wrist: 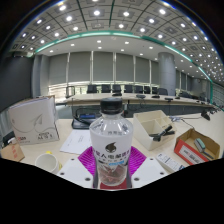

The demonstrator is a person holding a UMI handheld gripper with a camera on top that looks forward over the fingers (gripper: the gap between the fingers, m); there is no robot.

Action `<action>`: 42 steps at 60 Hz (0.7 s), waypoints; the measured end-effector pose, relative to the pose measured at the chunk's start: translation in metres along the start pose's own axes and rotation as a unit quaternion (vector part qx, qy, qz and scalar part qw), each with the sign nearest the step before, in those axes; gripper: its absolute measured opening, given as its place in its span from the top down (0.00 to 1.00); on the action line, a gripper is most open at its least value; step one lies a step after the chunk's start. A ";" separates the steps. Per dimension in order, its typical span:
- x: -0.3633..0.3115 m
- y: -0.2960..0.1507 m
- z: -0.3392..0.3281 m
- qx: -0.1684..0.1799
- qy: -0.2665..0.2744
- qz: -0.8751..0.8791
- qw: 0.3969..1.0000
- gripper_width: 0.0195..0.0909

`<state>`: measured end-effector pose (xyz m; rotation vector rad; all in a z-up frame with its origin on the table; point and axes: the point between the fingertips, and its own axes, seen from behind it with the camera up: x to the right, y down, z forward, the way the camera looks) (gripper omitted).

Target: Pour water

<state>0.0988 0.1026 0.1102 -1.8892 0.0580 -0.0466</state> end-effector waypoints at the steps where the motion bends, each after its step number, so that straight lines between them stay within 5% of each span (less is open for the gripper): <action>1: 0.000 0.004 -0.001 -0.004 0.001 0.001 1.000 0.75; 12: 0.018 0.052 0.010 -0.033 0.019 0.010 0.999 0.73; 18: 0.018 0.052 0.009 -0.016 0.019 0.011 1.000 0.69; 28: 0.018 0.056 0.009 -0.027 0.020 0.005 0.999 0.48; 30: 0.017 0.060 0.003 -0.048 0.024 0.010 0.998 0.36; 33: 0.015 0.065 -0.002 -0.072 0.022 0.022 0.997 0.05; 42: 0.002 0.052 -0.037 -0.094 0.014 0.031 0.995 0.06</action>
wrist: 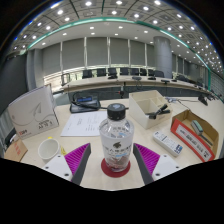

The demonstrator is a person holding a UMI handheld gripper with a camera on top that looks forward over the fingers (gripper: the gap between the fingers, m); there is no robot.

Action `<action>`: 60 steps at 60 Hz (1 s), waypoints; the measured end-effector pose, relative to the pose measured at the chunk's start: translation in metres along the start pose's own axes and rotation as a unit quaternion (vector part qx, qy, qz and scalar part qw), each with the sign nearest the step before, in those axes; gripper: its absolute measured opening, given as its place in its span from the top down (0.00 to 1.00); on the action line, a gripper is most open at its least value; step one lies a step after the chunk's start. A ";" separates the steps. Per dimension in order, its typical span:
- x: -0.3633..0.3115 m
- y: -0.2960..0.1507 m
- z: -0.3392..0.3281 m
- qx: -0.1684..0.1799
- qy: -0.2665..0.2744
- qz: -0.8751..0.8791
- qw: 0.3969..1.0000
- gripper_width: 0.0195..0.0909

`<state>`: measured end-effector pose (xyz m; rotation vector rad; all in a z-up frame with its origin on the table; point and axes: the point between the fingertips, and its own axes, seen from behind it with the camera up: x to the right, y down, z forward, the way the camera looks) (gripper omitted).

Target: Pour water

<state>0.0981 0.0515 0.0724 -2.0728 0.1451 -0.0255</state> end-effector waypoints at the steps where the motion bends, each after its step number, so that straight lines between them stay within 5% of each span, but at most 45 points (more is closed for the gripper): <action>1: 0.000 -0.001 -0.003 -0.005 0.002 -0.002 1.000 0.07; 26: -0.079 0.012 -0.233 -0.092 0.023 0.001 0.995 0.07; 40: -0.104 0.026 -0.317 -0.096 0.027 -0.018 0.995 0.06; 60: -0.103 0.027 -0.346 -0.092 0.043 -0.052 0.993 0.06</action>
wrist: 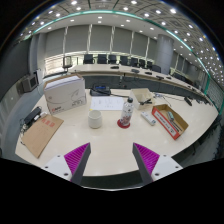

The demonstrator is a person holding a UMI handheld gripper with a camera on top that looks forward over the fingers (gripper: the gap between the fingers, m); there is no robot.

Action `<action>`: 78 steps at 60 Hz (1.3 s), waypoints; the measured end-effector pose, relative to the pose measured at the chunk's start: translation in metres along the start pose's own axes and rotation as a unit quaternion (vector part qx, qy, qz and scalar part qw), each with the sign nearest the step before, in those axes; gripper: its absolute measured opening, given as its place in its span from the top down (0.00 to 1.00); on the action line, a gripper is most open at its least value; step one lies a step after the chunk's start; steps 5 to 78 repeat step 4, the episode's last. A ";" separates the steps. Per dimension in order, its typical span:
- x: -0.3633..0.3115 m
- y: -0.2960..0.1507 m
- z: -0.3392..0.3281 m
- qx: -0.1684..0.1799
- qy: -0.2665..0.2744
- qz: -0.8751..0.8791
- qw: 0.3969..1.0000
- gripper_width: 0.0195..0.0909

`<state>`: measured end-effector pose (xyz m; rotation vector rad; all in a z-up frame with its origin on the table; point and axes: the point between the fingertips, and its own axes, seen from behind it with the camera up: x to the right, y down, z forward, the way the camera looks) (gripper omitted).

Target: Pour water

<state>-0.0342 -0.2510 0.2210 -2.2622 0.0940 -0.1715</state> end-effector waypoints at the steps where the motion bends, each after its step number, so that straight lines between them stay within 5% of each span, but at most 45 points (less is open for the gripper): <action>1: 0.000 0.000 0.000 0.000 -0.001 0.000 1.000 0.06; 78: -0.001 -0.001 0.000 0.002 -0.006 0.001 1.000 0.06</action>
